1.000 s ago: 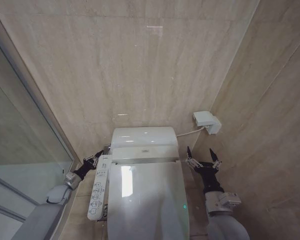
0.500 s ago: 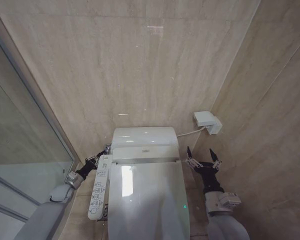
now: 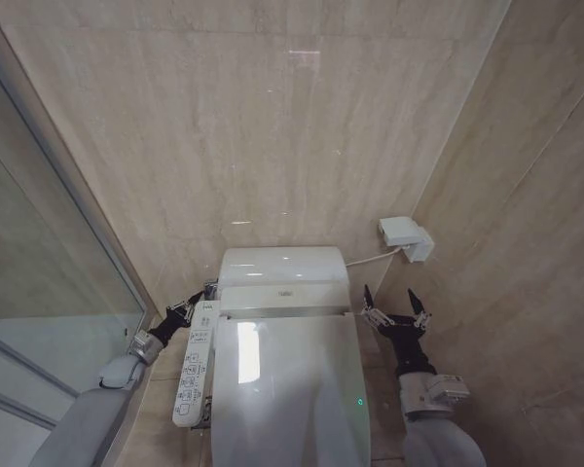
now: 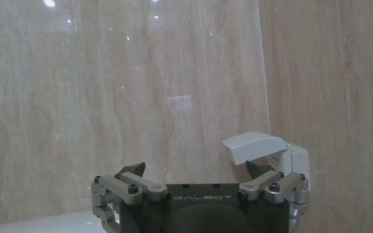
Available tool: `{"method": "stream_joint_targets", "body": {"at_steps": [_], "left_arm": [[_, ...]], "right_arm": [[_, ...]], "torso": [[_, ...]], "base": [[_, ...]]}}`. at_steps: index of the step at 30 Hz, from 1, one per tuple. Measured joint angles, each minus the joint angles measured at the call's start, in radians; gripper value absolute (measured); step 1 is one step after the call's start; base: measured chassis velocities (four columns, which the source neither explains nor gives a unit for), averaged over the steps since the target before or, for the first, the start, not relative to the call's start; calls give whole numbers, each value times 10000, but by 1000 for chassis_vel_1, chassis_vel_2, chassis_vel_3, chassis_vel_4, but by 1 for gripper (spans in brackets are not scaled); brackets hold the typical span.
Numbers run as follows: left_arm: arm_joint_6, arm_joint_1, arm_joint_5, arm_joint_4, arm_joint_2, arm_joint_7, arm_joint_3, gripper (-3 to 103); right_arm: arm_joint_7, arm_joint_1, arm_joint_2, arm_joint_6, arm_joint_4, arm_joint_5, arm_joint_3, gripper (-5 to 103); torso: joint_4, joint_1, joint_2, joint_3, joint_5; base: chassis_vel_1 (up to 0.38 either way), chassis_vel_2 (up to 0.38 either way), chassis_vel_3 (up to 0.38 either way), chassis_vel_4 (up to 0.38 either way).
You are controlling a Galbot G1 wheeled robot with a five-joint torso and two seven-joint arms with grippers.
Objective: Open the toilet lid, clean the toilet bowl with a toilet brush, close the toilet lid, and flush.
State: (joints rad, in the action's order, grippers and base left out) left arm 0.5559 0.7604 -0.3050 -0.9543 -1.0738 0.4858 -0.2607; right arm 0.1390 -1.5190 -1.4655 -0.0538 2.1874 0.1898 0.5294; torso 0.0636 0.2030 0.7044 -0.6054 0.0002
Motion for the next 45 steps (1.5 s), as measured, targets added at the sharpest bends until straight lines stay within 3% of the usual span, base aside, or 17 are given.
{"method": "stream_joint_targets", "body": {"at_steps": [45], "left_arm": [[-16,-167,86,139,-210,89,72,0]], "right_arm": [[0,0,0,0,0,0,0,100]], "torso": [[4,0,0,0,-2]], "base": [[0,0,0,0]]}}
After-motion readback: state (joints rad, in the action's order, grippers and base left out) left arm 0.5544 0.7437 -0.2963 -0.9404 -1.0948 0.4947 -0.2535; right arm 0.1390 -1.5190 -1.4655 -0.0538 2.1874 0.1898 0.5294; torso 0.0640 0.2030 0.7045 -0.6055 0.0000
